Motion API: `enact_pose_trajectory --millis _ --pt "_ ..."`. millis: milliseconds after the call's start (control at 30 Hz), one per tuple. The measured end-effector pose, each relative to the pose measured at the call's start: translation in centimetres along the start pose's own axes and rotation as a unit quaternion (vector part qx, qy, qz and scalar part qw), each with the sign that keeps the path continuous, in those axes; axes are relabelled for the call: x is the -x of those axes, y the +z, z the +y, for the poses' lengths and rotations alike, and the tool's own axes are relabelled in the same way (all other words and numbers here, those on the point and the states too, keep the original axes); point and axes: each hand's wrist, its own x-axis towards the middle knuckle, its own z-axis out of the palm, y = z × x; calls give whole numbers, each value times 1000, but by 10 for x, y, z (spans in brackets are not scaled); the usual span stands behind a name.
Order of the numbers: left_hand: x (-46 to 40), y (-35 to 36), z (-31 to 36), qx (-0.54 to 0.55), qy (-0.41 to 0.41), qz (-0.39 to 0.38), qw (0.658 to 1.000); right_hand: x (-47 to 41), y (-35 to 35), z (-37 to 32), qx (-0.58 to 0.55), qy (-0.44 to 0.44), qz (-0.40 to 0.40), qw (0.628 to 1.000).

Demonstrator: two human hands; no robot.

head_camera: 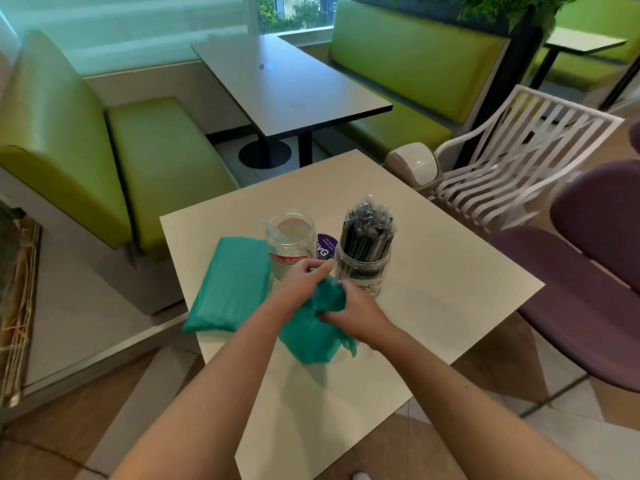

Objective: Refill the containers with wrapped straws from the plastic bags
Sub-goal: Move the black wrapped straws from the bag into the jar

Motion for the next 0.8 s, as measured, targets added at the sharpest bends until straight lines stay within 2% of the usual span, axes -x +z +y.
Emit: enact_pose_trajectory --millis 67,200,267,367,500,633,800 --pt "9 -8 -3 18 7 -28 999 -1 -4 -2 -60 35 -18 997" --pt "28 -22 -18 -74 2 -145 987 3 -12 -4 -225 76 -56 970" --pt "32 -25 -34 -84 9 -183 979 2 -12 0 -297 98 -67 948" --pt "33 -28 -54 -125 11 -138 982 1 -10 6 -348 116 -70 928" --pt "28 -39 -71 -261 -9 -44 964 9 -17 14 -369 142 -48 917" --pt "30 -46 -77 -319 -21 -44 946 10 -20 14 -281 117 -2 952" --pt "31 -36 -69 -361 -6 -57 931 4 -17 3 -117 34 -54 991"
